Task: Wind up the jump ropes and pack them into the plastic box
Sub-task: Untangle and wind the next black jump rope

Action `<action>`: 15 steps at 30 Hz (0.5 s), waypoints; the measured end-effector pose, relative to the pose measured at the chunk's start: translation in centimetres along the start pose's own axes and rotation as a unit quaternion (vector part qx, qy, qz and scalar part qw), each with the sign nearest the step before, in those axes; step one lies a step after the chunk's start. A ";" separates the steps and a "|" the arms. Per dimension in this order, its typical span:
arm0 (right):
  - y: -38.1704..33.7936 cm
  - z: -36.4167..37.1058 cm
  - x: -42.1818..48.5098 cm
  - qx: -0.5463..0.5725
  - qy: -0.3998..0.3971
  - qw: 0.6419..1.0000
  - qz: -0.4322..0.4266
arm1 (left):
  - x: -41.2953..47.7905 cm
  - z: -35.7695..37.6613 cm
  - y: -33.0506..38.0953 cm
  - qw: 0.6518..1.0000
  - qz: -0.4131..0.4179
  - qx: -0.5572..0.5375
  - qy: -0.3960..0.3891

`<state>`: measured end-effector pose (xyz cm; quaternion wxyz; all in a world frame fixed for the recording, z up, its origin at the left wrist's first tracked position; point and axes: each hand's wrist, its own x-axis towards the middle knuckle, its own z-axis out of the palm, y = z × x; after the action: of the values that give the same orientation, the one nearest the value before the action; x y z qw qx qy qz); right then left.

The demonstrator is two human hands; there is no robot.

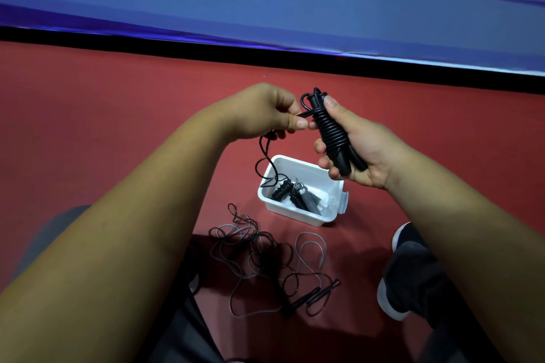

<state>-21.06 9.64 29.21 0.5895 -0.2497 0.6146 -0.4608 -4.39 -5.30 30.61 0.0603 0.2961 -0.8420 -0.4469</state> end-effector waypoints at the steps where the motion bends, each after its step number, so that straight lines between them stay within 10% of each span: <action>1: 0.0 0.0 0.0 -0.001 0.010 1.000 -0.004 | -0.1 -0.1 0.0 1.000 0.005 -0.024 -0.010; 15: 0.7 1.4 -0.5 -0.022 0.015 1.000 0.011 | 0.8 2.0 1.1 0.997 0.042 -0.030 0.064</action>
<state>-19.43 9.99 29.03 0.5794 -0.2489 0.6364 -0.4443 -6.23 -3.85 30.12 0.1420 0.2867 -0.8341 -0.4494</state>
